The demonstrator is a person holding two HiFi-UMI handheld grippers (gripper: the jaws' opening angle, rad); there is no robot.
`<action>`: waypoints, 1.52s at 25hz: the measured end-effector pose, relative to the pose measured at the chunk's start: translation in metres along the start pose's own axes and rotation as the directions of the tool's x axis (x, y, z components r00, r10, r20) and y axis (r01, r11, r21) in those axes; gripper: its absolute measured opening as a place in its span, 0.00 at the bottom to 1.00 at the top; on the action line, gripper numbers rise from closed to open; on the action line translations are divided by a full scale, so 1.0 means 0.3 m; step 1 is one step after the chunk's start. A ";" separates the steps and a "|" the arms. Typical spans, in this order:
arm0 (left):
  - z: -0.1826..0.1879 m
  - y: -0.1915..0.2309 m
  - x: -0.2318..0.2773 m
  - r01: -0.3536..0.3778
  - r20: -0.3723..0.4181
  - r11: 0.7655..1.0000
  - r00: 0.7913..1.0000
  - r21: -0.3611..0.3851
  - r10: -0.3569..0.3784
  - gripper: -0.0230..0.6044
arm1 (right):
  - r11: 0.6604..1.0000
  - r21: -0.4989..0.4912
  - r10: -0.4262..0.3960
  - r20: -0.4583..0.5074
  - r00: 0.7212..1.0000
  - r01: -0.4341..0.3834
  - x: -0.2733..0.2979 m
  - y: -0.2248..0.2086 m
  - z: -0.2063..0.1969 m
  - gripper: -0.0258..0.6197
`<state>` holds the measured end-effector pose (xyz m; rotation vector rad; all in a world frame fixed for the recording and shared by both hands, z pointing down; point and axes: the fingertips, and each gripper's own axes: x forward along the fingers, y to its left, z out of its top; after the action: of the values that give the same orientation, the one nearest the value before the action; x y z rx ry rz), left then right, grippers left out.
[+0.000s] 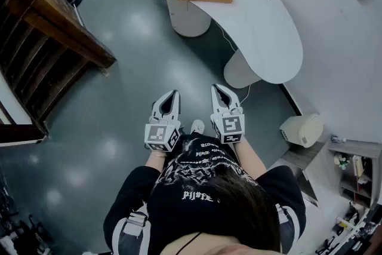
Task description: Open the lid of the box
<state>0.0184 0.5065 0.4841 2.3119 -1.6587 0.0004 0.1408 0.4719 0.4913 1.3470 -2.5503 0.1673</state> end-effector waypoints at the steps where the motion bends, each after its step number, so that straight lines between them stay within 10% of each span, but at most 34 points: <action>1: -0.004 -0.009 0.002 0.000 0.002 1.000 1.000 0.001 0.000 0.07 | 1.000 0.005 0.000 0.002 1.000 0.000 -0.005 -0.008 -0.005 0.08; 15: 0.010 -0.044 0.071 0.008 0.033 1.000 0.999 -0.029 -0.007 0.07 | 0.998 0.065 -0.006 0.050 0.999 0.003 0.008 -0.100 0.017 0.08; 38: 0.190 0.304 0.533 0.117 0.012 0.993 0.993 -0.002 -0.117 0.07 | 0.987 0.107 -0.123 0.014 0.992 0.120 0.450 -0.268 0.142 0.08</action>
<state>-0.0221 0.3184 0.4785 2.4080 -1.5251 -0.0401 0.1269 0.3098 0.4859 1.5461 -2.4981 0.2701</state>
